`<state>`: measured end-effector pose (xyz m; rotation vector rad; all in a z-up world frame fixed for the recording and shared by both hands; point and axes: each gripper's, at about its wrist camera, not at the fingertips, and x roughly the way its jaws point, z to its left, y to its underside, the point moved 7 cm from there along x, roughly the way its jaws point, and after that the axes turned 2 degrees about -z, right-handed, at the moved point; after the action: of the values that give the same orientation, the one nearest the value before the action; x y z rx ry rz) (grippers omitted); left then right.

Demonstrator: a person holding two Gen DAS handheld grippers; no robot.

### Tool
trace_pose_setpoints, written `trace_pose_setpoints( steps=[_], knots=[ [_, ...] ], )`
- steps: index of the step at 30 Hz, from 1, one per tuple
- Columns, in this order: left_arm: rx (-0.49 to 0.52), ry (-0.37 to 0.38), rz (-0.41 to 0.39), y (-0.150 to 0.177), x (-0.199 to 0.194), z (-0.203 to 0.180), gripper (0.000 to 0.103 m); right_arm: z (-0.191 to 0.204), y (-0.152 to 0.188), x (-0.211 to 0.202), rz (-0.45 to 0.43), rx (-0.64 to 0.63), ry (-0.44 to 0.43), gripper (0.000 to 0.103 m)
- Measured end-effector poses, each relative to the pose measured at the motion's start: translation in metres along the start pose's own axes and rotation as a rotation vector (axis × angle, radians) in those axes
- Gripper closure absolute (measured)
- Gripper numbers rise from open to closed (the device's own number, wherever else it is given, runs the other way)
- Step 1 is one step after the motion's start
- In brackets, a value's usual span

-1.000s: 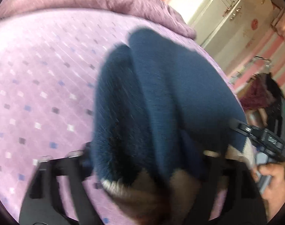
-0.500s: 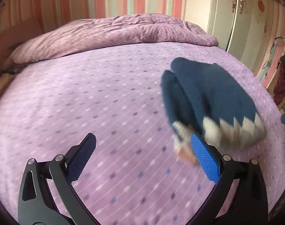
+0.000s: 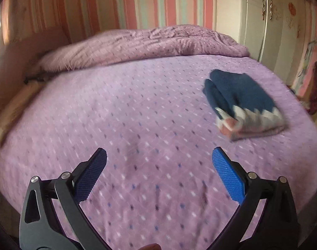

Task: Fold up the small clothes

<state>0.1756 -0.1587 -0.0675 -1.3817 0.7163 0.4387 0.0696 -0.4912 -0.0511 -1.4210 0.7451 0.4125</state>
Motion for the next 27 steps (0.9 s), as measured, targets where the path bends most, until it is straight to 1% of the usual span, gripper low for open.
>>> trace_pose_setpoints(
  steps=[3,6,10,13,16,20,23,27],
  knots=[
    [-0.021,0.052,0.011,0.012,-0.018,0.003,0.003,0.006,0.007,-0.015,-0.017,0.013,0.010,0.002],
    [-0.021,0.071,-0.015,0.019,-0.036,0.004,0.003,0.014,0.014,-0.027,-0.031,0.032,0.019,0.002],
    [-0.020,0.058,-0.051,0.019,-0.054,0.006,0.003,0.023,0.020,-0.032,-0.027,0.043,0.006,0.002],
    [-0.023,0.035,-0.083,0.017,-0.069,0.010,0.003,0.028,0.021,-0.039,-0.033,0.052,0.003,0.002],
    [-0.039,0.014,-0.099,0.018,-0.079,0.015,0.003,0.031,0.020,-0.048,-0.039,0.048,0.008,0.002],
    [-0.033,-0.039,-0.100,0.024,-0.082,0.020,0.003,0.030,0.019,-0.057,-0.046,0.030,0.016,0.002],
    [-0.033,-0.031,-0.074,0.030,-0.078,0.021,0.003,0.030,0.020,-0.061,-0.048,0.021,0.011,0.002],
    [-0.046,-0.035,-0.058,0.037,-0.076,0.022,0.003,0.030,0.022,-0.061,-0.044,0.022,0.008,0.002]
  ],
)
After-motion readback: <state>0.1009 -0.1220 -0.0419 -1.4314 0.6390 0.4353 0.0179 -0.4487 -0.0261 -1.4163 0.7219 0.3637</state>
